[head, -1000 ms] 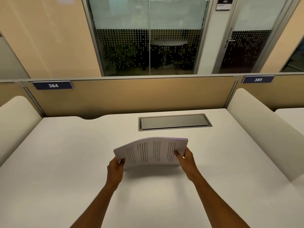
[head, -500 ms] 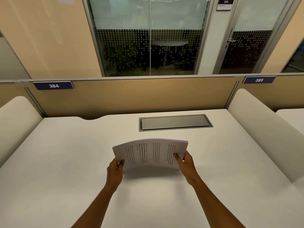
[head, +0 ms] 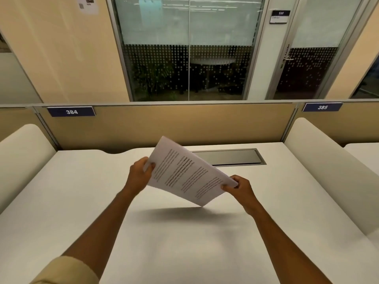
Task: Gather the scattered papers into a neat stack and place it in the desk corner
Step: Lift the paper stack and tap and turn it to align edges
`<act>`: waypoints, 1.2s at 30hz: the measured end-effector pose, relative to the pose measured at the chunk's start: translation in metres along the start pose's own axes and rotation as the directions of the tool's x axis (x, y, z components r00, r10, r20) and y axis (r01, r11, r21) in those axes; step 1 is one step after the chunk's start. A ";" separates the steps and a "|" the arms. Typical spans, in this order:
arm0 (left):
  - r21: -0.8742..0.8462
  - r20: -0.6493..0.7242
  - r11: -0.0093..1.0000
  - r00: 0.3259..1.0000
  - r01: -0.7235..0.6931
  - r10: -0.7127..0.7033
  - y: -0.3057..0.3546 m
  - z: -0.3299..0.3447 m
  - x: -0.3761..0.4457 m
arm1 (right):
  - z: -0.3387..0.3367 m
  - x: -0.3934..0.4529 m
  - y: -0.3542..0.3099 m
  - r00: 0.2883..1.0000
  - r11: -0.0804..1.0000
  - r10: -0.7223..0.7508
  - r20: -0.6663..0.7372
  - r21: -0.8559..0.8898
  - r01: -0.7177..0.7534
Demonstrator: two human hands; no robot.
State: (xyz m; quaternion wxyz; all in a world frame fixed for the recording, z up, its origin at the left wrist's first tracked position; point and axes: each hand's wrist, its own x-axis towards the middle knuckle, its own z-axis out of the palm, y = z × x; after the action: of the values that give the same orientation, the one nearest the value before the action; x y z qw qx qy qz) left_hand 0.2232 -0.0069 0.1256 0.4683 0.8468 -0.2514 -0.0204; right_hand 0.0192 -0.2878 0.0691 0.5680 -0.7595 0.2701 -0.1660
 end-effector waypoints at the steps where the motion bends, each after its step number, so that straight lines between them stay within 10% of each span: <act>1: 0.021 0.001 0.999 1.000 -0.030 0.030 0.010 -0.005 0.007 | -0.001 0.002 -0.001 1.000 0.999 -0.009 0.008 -0.037 0.009; 16: 0.498 0.300 0.747 0.896 -0.439 0.327 0.116 0.019 0.030 | 0.029 0.020 -0.059 0.984 0.983 -0.179 0.024 -0.024 0.179; 26: 0.495 0.113 0.790 0.928 -0.363 0.356 0.087 0.014 0.028 | 0.023 0.005 -0.058 0.987 0.972 -0.159 -0.023 0.170 0.160; 30: -0.013 0.026 0.979 0.979 -0.201 0.202 0.060 0.007 0.019 | 0.016 0.004 -0.049 0.994 0.970 -0.111 -0.023 0.214 0.113; 33: -0.449 0.173 0.888 0.985 0.101 -0.025 0.042 0.013 0.006 | 0.017 0.003 -0.045 0.995 0.965 -0.095 -0.031 0.245 0.099; 36: -0.536 0.293 0.819 0.955 0.204 -0.046 0.023 0.030 -0.011 | 0.020 0.001 -0.044 0.995 0.957 -0.096 -0.036 0.273 0.102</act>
State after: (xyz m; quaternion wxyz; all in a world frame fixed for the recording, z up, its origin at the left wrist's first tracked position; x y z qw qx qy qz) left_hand 0.1963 -0.0356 0.1250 0.6554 0.6759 -0.2386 -0.2379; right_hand 0.0411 -0.2634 0.1048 0.6557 -0.6841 0.2126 -0.2386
